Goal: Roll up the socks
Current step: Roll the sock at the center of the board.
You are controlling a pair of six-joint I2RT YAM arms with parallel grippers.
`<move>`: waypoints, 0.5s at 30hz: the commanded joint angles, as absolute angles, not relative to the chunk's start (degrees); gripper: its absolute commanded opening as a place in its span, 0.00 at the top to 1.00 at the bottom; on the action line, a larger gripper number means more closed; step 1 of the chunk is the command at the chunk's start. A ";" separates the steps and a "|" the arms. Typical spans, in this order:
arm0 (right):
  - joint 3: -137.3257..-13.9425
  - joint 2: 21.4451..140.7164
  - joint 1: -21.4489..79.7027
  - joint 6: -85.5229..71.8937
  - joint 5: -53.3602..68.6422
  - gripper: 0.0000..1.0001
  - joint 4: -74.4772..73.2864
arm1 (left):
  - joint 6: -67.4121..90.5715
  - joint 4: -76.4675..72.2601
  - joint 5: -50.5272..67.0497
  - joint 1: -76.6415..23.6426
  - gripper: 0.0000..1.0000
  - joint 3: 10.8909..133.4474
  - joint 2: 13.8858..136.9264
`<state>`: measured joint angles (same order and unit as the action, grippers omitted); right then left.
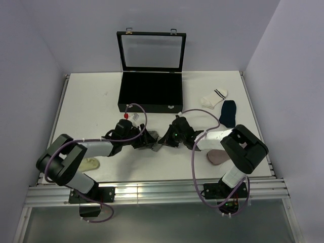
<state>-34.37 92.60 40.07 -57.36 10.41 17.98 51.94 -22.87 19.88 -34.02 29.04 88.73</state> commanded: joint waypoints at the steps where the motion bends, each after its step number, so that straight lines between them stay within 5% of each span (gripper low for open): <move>1: -39.27 90.88 40.08 -54.40 5.80 1.00 1.78 | 45.01 -12.58 6.62 -34.36 0.32 29.53 84.12; 8: -48.50 94.48 40.08 -54.76 5.71 1.00 -14.49 | 37.71 -9.23 -9.19 -44.02 0.32 30.85 73.75; 15: -56.68 97.99 40.08 -54.14 5.45 1.00 -26.08 | 31.91 -10.98 -18.61 -56.85 0.33 34.71 76.37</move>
<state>-53.43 96.71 40.12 -55.42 7.53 -16.12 36.95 -10.72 -10.35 -53.63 31.38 74.85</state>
